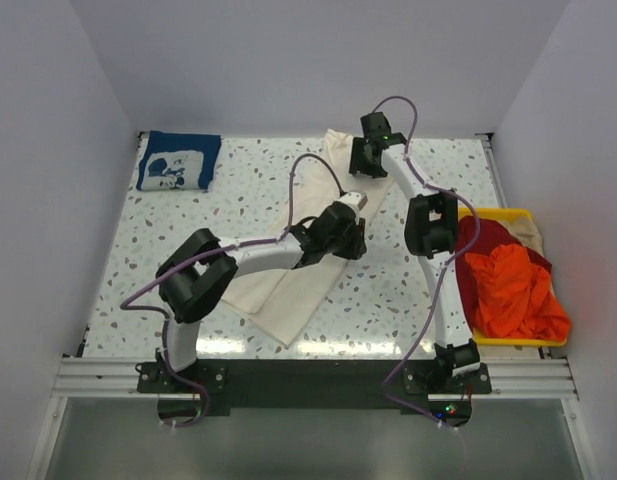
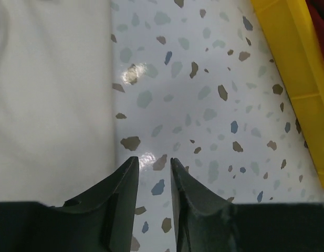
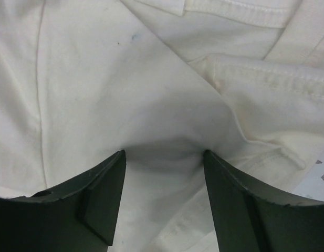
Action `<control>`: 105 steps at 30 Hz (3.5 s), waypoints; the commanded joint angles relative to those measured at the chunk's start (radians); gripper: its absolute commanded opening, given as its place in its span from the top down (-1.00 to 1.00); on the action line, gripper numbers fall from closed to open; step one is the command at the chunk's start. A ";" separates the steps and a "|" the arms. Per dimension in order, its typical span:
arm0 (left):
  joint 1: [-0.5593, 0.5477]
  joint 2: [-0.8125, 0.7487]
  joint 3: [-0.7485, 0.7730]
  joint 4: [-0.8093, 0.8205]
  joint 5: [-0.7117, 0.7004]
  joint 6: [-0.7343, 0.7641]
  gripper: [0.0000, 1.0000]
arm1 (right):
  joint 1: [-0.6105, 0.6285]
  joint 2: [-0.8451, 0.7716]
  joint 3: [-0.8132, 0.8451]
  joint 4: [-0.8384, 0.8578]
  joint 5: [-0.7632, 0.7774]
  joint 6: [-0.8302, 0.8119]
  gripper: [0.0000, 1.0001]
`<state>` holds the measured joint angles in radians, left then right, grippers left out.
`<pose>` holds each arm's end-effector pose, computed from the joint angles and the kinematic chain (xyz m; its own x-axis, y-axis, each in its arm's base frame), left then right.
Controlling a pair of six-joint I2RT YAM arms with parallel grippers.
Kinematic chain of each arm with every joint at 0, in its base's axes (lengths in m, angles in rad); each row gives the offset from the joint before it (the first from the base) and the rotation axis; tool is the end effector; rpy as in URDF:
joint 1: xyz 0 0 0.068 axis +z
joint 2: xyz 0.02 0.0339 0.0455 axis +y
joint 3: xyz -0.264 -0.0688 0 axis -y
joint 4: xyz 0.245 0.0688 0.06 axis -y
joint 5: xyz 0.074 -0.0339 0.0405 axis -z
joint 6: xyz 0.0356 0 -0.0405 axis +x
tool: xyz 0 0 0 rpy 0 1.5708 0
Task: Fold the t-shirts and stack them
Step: Fold the tshirt
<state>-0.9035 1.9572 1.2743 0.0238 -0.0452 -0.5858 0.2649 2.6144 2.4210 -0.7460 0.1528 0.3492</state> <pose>0.2699 -0.3399 0.1829 -0.7374 0.0435 -0.6740 0.4259 0.8045 -0.4140 0.5463 0.1426 0.1700 -0.7909 0.1358 -0.5967 0.1049 0.9907 0.0865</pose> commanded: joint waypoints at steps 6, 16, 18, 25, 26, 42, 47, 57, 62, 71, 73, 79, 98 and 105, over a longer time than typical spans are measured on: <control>0.130 -0.282 -0.205 -0.137 -0.117 0.145 0.27 | 0.043 -0.092 -0.057 0.063 -0.122 0.002 -0.50; 0.071 -0.463 -0.423 -0.223 -0.188 0.136 0.24 | 0.115 -0.362 -0.410 0.163 -0.027 0.105 -0.53; 0.042 -0.471 -0.452 -0.239 -0.219 0.126 0.25 | 0.123 -0.401 -0.482 0.178 -0.024 0.116 -0.53; -0.038 -0.426 -0.493 -0.266 -0.291 0.069 0.29 | 0.129 -0.399 -0.586 0.224 -0.032 0.126 -0.52; -0.058 -0.417 -0.498 -0.256 -0.286 0.061 0.30 | 0.131 -0.384 -0.585 0.227 -0.033 0.122 -0.52; -0.160 -0.206 -0.368 0.047 -0.033 -0.104 0.30 | 0.117 -0.171 -0.326 0.131 -0.018 0.034 -0.54; -0.146 -0.143 -0.279 0.126 0.041 -0.124 0.18 | 0.111 -0.102 -0.206 0.117 -0.056 0.011 -0.64; -0.046 -0.237 -0.236 0.173 0.177 -0.117 0.06 | 0.108 -0.148 -0.099 0.085 -0.124 -0.016 -0.88; 0.037 -0.471 -0.355 0.111 0.113 -0.098 0.04 | 0.105 -0.269 -0.129 0.063 -0.147 -0.001 -0.94; 0.201 -0.910 -0.728 -0.022 -0.007 -0.101 0.03 | 0.106 -0.747 -0.716 0.241 -0.205 0.129 -0.93; 0.201 -0.972 -0.772 -0.063 -0.030 -0.127 0.06 | 0.106 -0.853 -0.973 0.325 -0.268 0.195 -0.89; 0.201 -1.077 -0.924 -0.076 -0.032 -0.216 0.09 | 0.148 -1.203 -1.464 0.418 -0.314 0.296 -0.79; 0.180 -1.060 -1.125 -0.002 0.074 -0.299 0.15 | 0.234 -1.539 -1.978 0.316 -0.527 0.465 -0.37; 0.048 -1.046 -1.133 -0.022 0.025 -0.359 0.32 | 0.272 -1.538 -2.050 0.293 -0.573 0.491 -0.35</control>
<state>-0.8101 0.8986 0.1680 0.0280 0.0082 -0.9016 0.5304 1.0786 0.4084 -0.4198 -0.3870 0.8127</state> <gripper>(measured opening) 0.370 0.674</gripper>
